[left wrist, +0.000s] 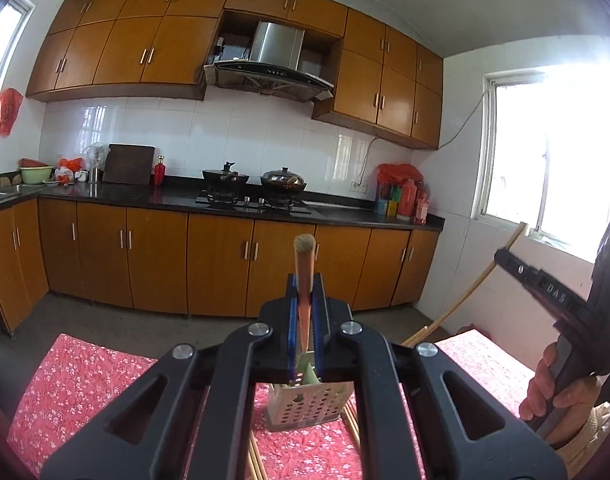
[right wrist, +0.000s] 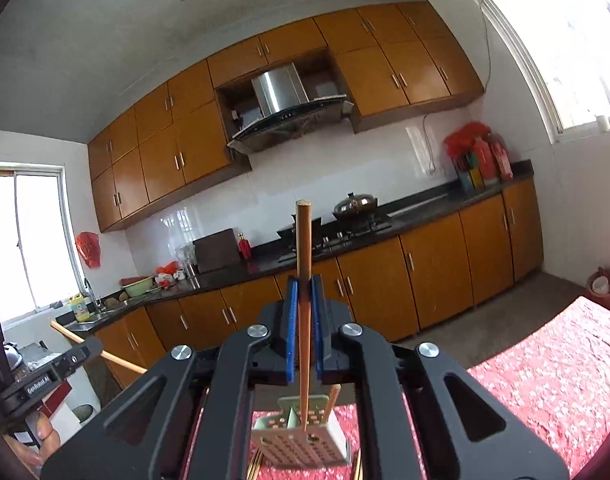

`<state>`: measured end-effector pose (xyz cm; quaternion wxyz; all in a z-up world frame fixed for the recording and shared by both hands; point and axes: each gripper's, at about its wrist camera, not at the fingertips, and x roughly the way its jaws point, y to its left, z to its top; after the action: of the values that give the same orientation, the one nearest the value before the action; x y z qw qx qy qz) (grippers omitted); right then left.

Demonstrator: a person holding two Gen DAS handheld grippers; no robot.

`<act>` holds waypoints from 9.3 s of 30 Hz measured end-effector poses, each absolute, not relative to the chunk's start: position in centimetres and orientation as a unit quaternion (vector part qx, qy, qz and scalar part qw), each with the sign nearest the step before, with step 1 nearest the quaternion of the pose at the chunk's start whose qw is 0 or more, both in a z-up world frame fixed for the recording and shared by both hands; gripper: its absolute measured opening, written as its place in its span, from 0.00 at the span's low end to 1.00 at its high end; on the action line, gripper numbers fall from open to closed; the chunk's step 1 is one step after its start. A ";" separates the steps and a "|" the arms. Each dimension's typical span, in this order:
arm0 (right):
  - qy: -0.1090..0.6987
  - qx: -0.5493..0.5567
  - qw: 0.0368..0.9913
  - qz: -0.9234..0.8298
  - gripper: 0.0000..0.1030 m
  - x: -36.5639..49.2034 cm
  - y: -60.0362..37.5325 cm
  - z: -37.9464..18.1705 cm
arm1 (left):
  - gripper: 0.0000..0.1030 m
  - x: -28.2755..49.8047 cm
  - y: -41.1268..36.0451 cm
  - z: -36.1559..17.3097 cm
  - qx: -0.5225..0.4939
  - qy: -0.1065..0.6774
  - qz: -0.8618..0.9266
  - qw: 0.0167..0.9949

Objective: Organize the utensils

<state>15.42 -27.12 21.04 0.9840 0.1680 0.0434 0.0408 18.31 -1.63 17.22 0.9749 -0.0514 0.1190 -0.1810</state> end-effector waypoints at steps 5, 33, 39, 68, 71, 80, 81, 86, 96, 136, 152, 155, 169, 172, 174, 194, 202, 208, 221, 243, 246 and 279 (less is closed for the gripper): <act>0.028 0.127 0.991 0.036 0.07 17.4 -24.9 20.3 | 0.07 20.6 -3.0 15.4 -0.044 0.146 -0.177 0.972; 0.169 0.030 0.985 0.003 0.41 13.5 -25.2 16.2 | 0.09 20.5 -0.7 14.6 -0.053 0.137 -0.141 0.979; 0.316 0.028 0.948 0.006 0.26 14.3 -25.1 8.4 | 0.11 18.2 2.1 11.0 -0.038 0.174 -0.094 0.980; 0.461 0.070 0.885 -0.014 0.08 13.6 -26.0 -3.6 | 0.11 18.4 1.0 -7.6 -0.040 0.409 -0.130 0.902; 0.460 0.064 0.886 -0.014 0.08 13.4 -26.0 -3.5 | 0.11 18.7 0.2 -8.4 -0.035 0.420 -0.140 0.896; 0.458 0.059 0.887 -0.013 0.08 13.2 -25.7 -3.6 | 0.11 19.3 -0.4 -10.0 -0.015 0.440 -0.123 0.889; 0.458 0.058 0.887 -0.013 0.08 13.2 -25.7 -3.6 | 0.11 19.4 -0.3 -10.1 -0.015 0.442 -0.119 0.889; 0.458 0.056 0.887 -0.016 0.08 13.4 -25.4 -3.6 | 0.10 19.8 -0.7 -10.4 0.002 0.438 -0.105 0.893; 0.458 0.049 0.887 -0.045 0.08 14.4 -27.4 -3.7 | 0.08 21.1 3.5 -10.4 -0.009 0.437 -0.043 0.898; 0.444 0.055 0.892 -0.068 0.08 15.5 -28.4 -4.3 | 0.09 21.3 5.7 -10.2 -0.035 0.436 -0.034 0.899; 0.444 0.062 0.891 -0.066 0.08 15.3 -28.6 -4.4 | 0.09 21.2 5.4 -10.2 -0.019 0.436 -0.026 0.899; 0.445 0.058 0.891 -0.067 0.08 15.3 -28.5 -4.3 | 0.09 21.0 5.4 -10.2 -0.019 0.436 -0.026 0.899; 0.423 0.064 0.902 -0.059 0.08 14.0 -28.6 -3.2 | 0.07 20.1 5.1 -9.5 -0.007 0.430 -0.034 0.902; 0.396 0.069 0.914 -0.058 0.08 13.0 -29.0 -1.5 | 0.07 19.2 5.1 -7.9 -0.010 0.408 -0.047 0.912; 0.379 0.072 0.921 -0.060 0.08 12.6 -29.3 -0.3 | 0.07 18.7 5.1 -6.5 -0.012 0.389 -0.054 0.920; 0.242 0.117 0.961 -0.059 0.08 11.2 -31.1 9.1 | 0.07 16.7 6.5 5.3 -0.078 0.250 -0.087 0.961; 0.213 0.126 0.968 -0.044 0.08 11.2 -30.7 11.1 | 0.07 16.1 5.7 7.5 -0.073 0.226 -0.108 0.965; 0.159 0.142 0.977 -0.018 0.08 10.8 -30.6 14.6 | 0.07 15.3 4.3 10.5 -0.071 0.189 -0.140 0.969; 0.036 0.113 0.992 0.044 0.08 11.7 -26.7 21.0 | 0.07 15.3 -2.1 17.8 -0.043 0.088 -0.177 0.979; 0.044 0.082 0.994 0.057 0.08 18.7 -23.9 16.6 | 0.07 25.1 -6.1 14.4 -0.029 0.081 -0.148 0.985; 0.063 0.084 0.993 0.054 0.08 19.4 -23.8 16.1 | 0.07 26.1 -6.3 13.4 -0.027 0.097 -0.146 0.984; 0.365 0.080 0.928 0.014 0.22 11.3 -27.0 4.1 | 0.27 16.3 1.5 4.9 0.033 0.211 -0.051 0.976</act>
<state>11.30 -27.05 4.12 0.9276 0.0800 0.3646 0.0141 16.35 1.46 4.91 0.9756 0.0328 0.2108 -0.0514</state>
